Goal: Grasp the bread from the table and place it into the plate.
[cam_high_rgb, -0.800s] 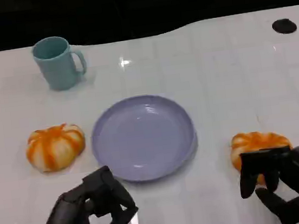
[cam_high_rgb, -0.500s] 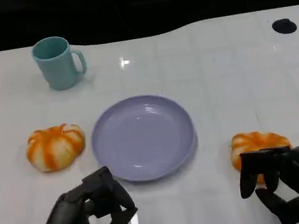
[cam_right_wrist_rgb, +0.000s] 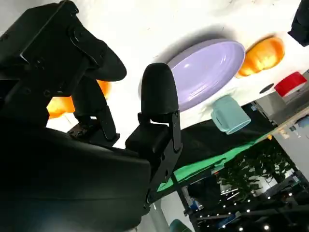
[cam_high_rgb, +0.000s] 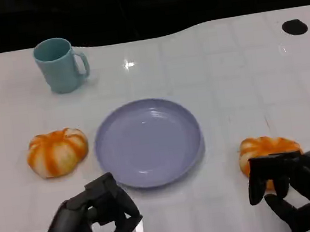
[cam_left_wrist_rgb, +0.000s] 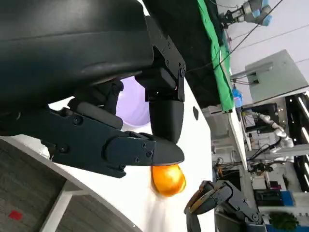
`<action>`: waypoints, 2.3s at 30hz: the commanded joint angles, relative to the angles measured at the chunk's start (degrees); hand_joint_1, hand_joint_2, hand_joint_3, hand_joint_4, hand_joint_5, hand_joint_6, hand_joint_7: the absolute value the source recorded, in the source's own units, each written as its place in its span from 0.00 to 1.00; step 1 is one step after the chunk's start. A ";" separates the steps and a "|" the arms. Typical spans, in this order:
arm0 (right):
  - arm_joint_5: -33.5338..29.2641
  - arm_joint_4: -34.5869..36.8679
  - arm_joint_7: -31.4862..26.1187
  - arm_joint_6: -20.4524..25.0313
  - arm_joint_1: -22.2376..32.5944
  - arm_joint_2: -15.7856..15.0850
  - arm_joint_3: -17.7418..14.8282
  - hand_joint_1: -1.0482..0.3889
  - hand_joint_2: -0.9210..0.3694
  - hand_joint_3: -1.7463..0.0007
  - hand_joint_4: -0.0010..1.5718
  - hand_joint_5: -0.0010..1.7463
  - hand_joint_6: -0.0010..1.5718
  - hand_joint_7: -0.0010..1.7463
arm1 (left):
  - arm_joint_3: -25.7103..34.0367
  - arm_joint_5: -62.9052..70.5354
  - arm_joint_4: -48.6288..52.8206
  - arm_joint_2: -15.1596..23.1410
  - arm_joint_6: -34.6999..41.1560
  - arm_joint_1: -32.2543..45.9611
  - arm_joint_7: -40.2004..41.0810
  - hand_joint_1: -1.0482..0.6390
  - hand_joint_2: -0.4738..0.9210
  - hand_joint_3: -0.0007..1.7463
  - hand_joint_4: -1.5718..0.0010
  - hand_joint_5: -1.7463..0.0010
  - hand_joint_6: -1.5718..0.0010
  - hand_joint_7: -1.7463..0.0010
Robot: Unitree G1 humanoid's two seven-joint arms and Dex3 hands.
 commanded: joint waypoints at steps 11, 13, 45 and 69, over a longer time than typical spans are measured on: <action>-3.94 -6.34 0.10 5.45 1.01 -1.57 -1.34 0.69 0.53 0.37 0.47 0.74 0.52 0.43 | 0.50 -0.02 0.22 0.91 -0.47 0.01 -0.40 0.30 1.00 0.19 0.57 0.00 0.62 0.11; -6.54 -8.62 1.19 7.88 1.18 -2.61 -1.46 0.62 0.39 0.56 0.44 0.56 0.49 0.27 | 0.51 0.00 0.23 0.92 -0.46 0.01 -0.35 0.30 1.00 0.19 0.57 0.00 0.62 0.11; -28.57 -14.01 14.12 28.12 -5.62 -5.82 5.64 0.29 0.09 1.00 0.01 0.25 0.16 0.01 | 0.29 -0.03 0.21 0.46 0.38 -0.24 0.06 0.30 1.00 0.19 0.57 0.00 0.63 0.10; -27.04 17.26 -2.02 27.41 -20.64 -2.90 16.39 0.45 0.01 1.00 0.56 0.19 0.50 0.05 | 0.53 0.88 -0.91 0.29 -0.18 0.70 0.63 0.29 1.00 0.19 0.57 0.00 0.62 0.11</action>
